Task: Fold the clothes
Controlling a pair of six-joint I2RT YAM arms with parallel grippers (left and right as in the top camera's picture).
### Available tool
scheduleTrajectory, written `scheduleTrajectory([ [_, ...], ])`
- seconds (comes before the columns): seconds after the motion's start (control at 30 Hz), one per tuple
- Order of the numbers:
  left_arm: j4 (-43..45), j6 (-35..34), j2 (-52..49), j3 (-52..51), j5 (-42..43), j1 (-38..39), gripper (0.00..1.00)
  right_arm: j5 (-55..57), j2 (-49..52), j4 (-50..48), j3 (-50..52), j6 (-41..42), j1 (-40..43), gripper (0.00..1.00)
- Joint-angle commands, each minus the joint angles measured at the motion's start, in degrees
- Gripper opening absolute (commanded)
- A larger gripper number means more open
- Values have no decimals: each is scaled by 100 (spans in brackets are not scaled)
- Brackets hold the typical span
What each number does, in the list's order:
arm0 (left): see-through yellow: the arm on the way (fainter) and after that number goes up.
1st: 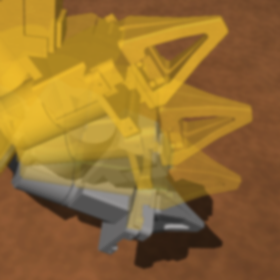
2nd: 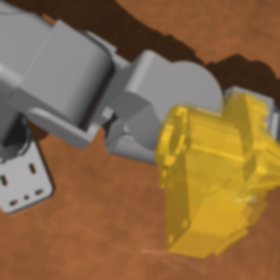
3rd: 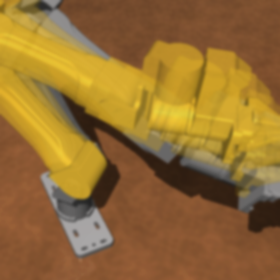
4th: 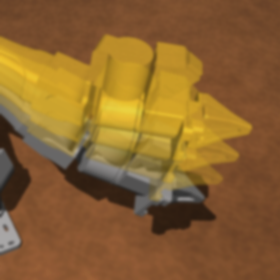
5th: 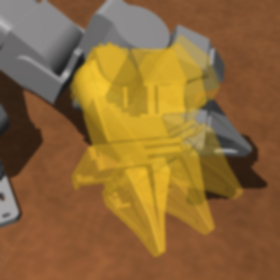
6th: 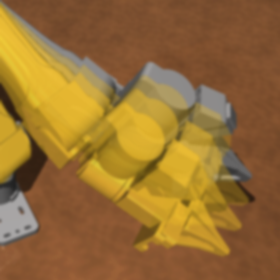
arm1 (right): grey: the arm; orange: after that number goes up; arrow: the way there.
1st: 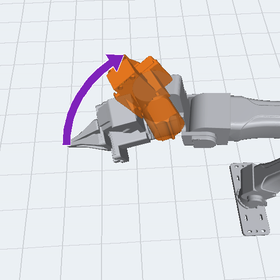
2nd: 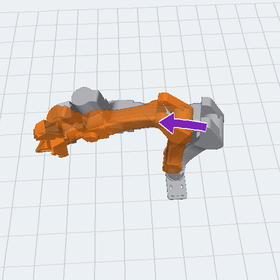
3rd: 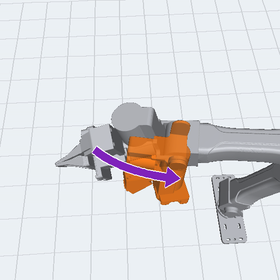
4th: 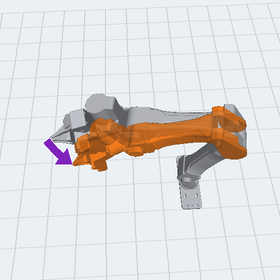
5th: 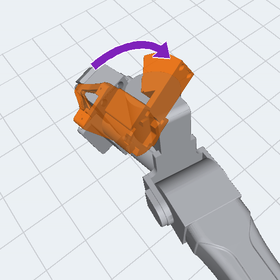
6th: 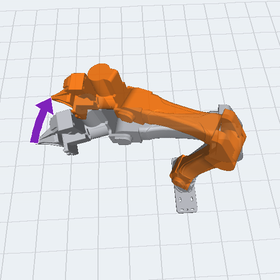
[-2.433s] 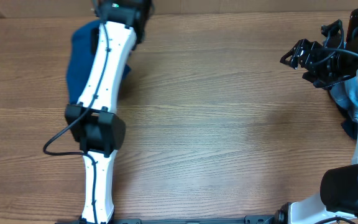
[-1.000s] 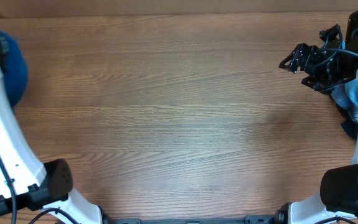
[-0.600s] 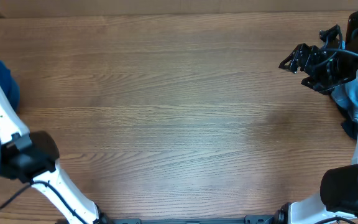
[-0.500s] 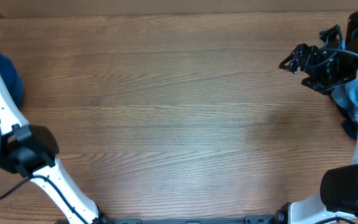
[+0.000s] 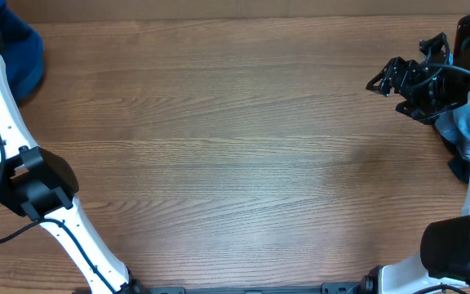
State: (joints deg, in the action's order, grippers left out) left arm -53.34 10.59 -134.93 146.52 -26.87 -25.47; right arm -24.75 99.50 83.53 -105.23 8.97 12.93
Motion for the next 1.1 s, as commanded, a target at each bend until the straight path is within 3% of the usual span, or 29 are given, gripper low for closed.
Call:
scheduleTrajectory([
  [0.0,404,1196,151,90,-289,4,4,-133,-61,20,-168,0,-11,88],
  [0.13,678,1517,125,85,-372,-22,4,-131,-61,70,-168,-2,-11,87],
  [0.47,1226,1340,-44,85,-894,-396,5,-151,-61,129,-168,-2,-11,87],
  [0.73,1272,1246,-361,59,-796,-828,6,-238,-61,216,-168,0,-11,87],
  [1.07,1147,1036,-1093,59,-763,-330,7,-409,-61,302,-168,153,-11,87],
])
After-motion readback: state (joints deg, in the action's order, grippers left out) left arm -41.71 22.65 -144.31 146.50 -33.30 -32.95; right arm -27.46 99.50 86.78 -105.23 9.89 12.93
